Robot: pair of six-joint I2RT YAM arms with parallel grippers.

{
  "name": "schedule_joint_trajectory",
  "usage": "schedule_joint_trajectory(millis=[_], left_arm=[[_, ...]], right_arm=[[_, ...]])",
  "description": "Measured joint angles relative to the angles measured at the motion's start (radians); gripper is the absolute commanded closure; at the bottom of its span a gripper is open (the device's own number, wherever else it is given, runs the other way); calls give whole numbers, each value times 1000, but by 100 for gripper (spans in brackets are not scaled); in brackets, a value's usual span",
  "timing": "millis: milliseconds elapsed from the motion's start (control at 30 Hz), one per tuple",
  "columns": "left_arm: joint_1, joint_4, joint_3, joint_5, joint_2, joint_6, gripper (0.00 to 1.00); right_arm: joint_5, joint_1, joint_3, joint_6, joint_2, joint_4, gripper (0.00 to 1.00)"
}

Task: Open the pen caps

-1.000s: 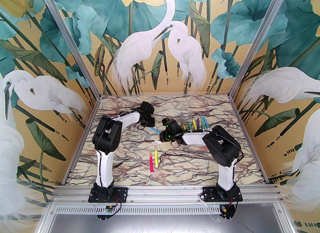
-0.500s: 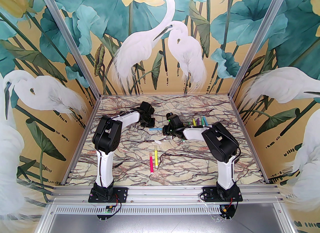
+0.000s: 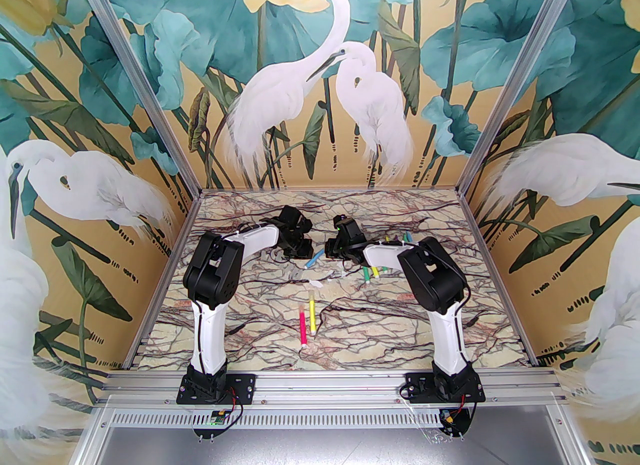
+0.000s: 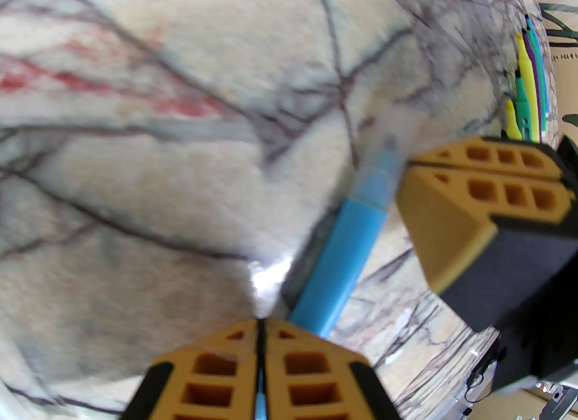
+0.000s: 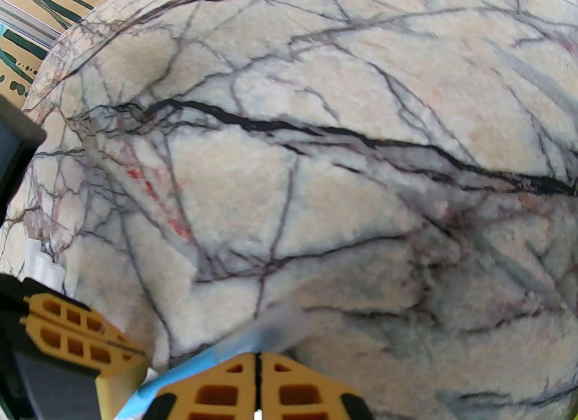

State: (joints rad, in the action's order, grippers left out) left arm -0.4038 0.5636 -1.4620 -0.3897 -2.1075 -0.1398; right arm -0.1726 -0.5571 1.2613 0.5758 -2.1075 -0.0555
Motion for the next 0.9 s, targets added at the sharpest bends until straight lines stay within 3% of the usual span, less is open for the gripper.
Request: schedule_joint_trajectory(millis=[400,700,900], left_arm=[[-70,-5,14,-68,3,-37,90],[-68,-34,98,-89,57,-83,89],[-27,-79,165,-88,121,-119,76]], right_arm=[[-16,16,0,-4,0,23,91],[-19,16,-24,-30,16,26,86],[-18,16,-41,-93,64,105,74]])
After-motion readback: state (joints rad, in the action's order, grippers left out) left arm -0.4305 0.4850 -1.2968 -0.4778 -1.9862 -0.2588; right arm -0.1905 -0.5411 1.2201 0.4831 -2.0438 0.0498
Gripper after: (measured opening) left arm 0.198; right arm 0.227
